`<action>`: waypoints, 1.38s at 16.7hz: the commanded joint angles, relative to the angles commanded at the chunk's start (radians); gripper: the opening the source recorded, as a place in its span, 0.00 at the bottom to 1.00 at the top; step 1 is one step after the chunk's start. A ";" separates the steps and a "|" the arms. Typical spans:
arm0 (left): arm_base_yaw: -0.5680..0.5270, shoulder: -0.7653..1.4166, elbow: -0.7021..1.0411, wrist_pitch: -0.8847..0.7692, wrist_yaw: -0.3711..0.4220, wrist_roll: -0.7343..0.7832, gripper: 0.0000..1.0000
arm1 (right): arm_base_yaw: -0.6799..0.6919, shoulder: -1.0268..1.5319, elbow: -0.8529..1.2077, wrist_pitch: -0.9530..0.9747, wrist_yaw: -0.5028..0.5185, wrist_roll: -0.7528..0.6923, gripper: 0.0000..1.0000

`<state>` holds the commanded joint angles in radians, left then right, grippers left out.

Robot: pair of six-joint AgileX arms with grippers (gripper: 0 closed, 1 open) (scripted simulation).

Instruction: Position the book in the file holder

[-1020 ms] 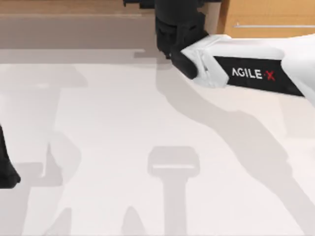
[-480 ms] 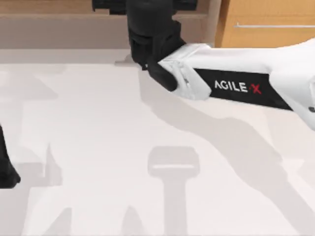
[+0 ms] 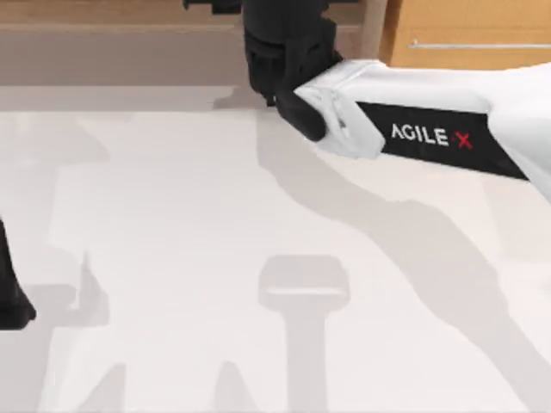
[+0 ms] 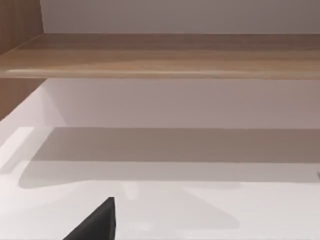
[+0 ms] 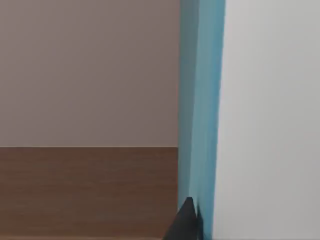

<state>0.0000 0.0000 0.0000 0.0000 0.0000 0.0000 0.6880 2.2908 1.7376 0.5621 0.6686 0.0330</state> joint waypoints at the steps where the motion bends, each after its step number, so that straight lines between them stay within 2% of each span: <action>1: 0.000 0.000 0.000 0.000 0.000 0.000 1.00 | -0.027 0.000 0.000 -0.002 0.000 -0.019 0.00; 12: 0.000 0.000 0.000 0.000 0.000 0.000 1.00 | -0.025 -0.058 -0.046 -0.034 -0.005 -0.007 0.00; 23: 0.000 0.000 0.000 0.000 0.000 0.000 1.00 | 0.122 -0.599 -0.518 -0.420 -0.003 0.210 0.00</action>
<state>0.0000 0.0000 0.0000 0.0000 0.0000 0.0000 0.8097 1.6916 1.2192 0.1419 0.6658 0.2431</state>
